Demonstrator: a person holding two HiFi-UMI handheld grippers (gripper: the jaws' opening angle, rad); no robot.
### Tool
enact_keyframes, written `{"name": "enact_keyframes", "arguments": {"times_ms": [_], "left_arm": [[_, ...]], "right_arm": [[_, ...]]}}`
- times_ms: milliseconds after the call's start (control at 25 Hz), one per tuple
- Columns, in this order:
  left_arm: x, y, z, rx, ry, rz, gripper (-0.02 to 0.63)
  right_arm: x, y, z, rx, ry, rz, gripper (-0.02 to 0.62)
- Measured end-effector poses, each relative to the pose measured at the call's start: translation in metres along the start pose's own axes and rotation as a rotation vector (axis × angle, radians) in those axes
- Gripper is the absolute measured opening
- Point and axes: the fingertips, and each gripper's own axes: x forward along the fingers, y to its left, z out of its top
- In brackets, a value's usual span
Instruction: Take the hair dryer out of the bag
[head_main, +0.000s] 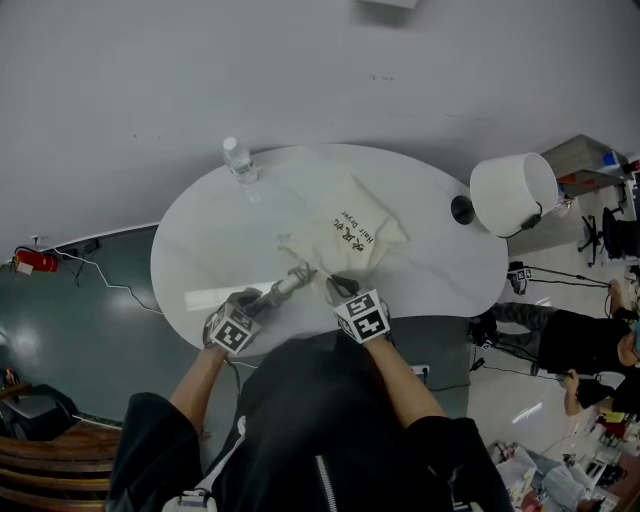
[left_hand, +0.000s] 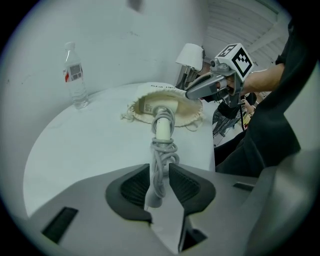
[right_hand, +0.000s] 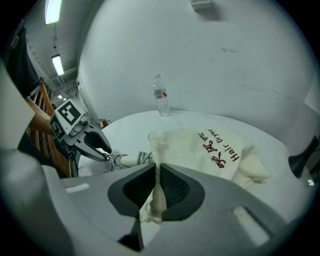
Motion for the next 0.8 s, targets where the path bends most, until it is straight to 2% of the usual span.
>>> {"name": "enact_keyframes", "arguments": {"times_ms": [200, 440, 800], "left_arm": [[-0.003, -0.005, 0.014, 0.038, -0.012, 0.018, 0.120], [0.000, -0.005, 0.032, 0.002, -0.043, 0.018, 0.147], [0.005, -0.008, 0.055, 0.016, -0.068, 0.038, 0.179]], "right_arm": [[0.000, -0.001, 0.000, 0.001, -0.002, 0.001, 0.031], [-0.001, -0.001, 0.001, 0.000, -0.005, 0.003, 0.031], [-0.002, -0.003, 0.002, 0.008, -0.014, 0.013, 0.031]]}}
